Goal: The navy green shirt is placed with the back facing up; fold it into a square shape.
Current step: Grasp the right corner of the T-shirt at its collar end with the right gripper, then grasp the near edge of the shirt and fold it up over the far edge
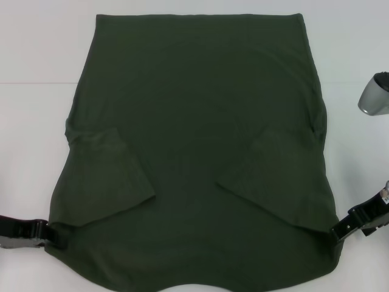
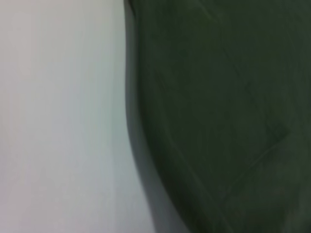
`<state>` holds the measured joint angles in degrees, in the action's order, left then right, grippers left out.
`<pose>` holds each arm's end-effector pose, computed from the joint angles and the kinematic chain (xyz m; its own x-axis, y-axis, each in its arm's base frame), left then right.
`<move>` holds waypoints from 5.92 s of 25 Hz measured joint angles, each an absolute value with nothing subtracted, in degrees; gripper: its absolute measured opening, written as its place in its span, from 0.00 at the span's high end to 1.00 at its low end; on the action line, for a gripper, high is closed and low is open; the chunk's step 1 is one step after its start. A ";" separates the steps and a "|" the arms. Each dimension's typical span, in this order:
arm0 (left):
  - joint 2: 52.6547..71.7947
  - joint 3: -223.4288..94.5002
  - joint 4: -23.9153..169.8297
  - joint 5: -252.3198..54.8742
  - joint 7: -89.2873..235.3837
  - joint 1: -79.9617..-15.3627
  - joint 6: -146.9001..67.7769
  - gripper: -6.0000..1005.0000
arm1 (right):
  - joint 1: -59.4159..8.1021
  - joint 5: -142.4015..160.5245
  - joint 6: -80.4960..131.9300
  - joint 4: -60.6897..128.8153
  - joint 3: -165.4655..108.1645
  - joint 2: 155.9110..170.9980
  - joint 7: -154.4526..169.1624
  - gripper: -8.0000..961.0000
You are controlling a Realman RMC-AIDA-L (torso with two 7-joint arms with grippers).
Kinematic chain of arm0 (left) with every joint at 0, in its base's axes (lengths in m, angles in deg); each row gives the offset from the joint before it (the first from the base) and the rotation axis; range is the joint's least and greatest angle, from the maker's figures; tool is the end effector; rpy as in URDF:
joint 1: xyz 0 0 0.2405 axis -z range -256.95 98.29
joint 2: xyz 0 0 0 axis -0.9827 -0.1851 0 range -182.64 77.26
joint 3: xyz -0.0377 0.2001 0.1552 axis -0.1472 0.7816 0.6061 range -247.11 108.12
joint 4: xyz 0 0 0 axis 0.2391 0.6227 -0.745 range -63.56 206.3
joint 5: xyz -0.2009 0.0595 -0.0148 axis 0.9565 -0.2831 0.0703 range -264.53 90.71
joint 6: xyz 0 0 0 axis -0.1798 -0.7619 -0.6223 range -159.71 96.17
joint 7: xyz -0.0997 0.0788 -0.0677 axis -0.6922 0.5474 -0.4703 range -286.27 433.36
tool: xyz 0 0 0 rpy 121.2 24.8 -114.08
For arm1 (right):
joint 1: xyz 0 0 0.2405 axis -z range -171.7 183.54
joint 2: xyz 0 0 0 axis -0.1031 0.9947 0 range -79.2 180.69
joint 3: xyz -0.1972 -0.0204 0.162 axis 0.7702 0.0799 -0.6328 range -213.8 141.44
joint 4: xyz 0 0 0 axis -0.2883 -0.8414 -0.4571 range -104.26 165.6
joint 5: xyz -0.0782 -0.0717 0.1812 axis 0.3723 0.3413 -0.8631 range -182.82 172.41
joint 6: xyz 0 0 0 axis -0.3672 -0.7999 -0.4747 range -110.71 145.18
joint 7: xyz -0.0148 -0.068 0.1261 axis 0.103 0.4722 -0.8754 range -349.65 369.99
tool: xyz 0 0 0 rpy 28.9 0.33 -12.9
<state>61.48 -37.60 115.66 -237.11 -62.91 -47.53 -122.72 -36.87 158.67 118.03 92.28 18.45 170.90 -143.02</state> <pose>-0.3371 0.3151 0.0476 0.1461 0.9750 0.1677 0.9799 -0.1193 -0.1600 0.2335 0.3542 0.0287 0.3054 -0.9339 0.1856 -0.8165 -0.3572 -0.4536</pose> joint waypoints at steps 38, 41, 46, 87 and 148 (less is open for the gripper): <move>61.45 -37.59 115.67 -237.02 -62.90 -47.41 -122.92 0.96 | -35.84 155.60 115.22 92.16 26.75 170.55 -143.89 0.97; 61.25 -37.59 115.66 -237.02 -62.88 -47.44 -123.50 0.96 | -35.39 155.81 116.99 93.15 26.35 170.33 -143.00 0.97; 60.97 -37.65 115.66 -236.26 -62.82 -47.67 -124.53 0.96 | -33.39 155.95 119.52 94.78 25.58 169.60 -141.05 0.97; 58.91 -35.54 108.20 -233.60 -60.83 -47.86 -149.21 0.96 | -26.85 152.97 130.96 92.19 17.18 168.55 -126.49 0.97; 65.69 -55.11 98.85 -205.51 -37.77 -43.59 -99.74 0.96 | -28.51 110.24 72.41 66.04 -9.29 170.22 -104.24 0.97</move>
<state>65.69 -55.11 98.85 -205.51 -37.77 -43.59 -99.74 -28.51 110.24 72.41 66.04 -9.29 170.22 -104.24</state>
